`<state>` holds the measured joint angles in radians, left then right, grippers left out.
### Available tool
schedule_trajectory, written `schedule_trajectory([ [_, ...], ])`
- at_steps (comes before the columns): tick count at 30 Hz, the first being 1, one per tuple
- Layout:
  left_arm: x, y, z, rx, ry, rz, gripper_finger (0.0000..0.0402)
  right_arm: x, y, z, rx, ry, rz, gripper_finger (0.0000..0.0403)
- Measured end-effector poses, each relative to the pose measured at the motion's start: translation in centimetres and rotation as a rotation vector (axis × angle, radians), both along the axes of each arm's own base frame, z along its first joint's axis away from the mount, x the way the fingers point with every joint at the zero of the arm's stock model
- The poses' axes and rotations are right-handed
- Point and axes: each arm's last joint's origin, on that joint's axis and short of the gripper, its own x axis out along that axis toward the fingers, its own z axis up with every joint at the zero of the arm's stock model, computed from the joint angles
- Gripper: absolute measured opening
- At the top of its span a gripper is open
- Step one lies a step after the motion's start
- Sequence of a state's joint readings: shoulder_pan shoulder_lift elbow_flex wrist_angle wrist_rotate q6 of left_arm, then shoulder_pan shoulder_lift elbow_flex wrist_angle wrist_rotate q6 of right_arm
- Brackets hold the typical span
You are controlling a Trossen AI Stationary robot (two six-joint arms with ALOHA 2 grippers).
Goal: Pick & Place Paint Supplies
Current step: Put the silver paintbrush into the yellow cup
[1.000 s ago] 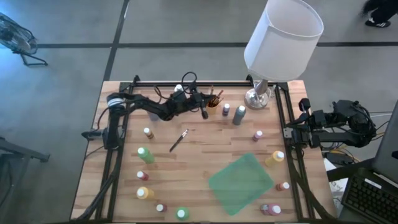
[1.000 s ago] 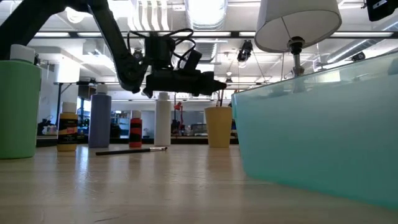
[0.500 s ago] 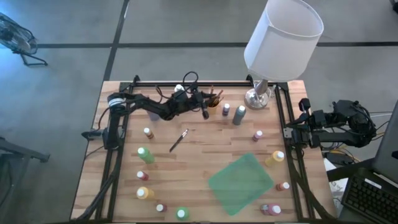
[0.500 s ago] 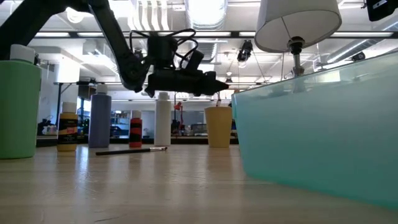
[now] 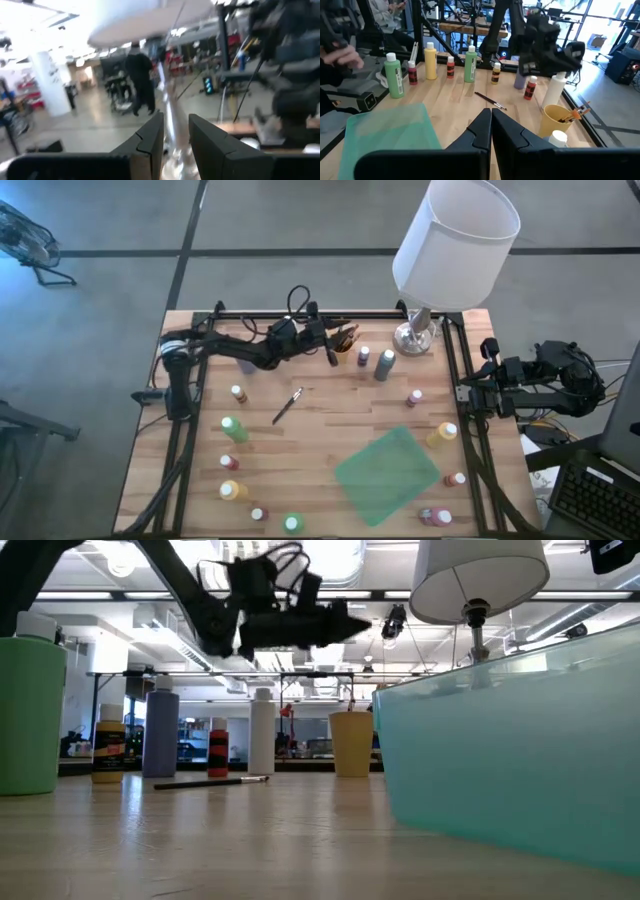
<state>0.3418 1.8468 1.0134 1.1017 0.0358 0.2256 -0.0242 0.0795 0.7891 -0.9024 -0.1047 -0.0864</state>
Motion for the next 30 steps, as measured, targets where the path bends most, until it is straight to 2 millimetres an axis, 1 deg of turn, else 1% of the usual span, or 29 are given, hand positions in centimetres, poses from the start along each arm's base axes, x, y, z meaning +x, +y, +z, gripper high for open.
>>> schedule_trajectory([
  [3,-0.3,-0.7,1.3,0.014,-0.031,-0.047,0.0097,0.0,0.0,0.0,0.000,0.000,0.000,0.0008],
  [7,-0.7,-1.5,2.6,-0.153,-0.108,-0.120,0.0097,0.0,0.0,0.0,0.000,0.000,0.000,0.0008],
  [9,-1.0,-1.7,3.4,-0.191,-0.129,-0.148,0.0097,0.0,0.0,0.0,0.000,0.000,0.000,0.0008],
  [15,-2.0,-2.9,5.5,-0.148,-0.106,-0.236,0.0094,0.0,0.0,0.0,0.000,0.000,0.000,0.0008],
  [19,-2.5,-3.7,6.8,-0.126,-0.149,-0.267,0.0094,0.0,0.0,0.0,0.000,0.000,0.000,0.0008],
  [21,-2.7,-4.0,7.3,-0.123,-0.169,-0.273,0.0094,0.0,0.0,0.0,0.000,0.000,0.000,0.0008],
  [25,-3.1,-4.2,7.9,-0.268,-0.206,-0.333,0.0094,0.0,0.0,0.0,0.000,0.000,0.000,0.0008],
  [26,-3.1,-4.3,8.0,-0.277,-0.208,-0.348,0.0094,0.0,0.0,0.0,0.000,0.000,0.000,0.0008],
  [30,-3.1,-4.9,7.9,-0.170,-0.139,-0.425,0.0094,0.0,0.0,0.0,0.000,0.000,0.000,0.0008],
])
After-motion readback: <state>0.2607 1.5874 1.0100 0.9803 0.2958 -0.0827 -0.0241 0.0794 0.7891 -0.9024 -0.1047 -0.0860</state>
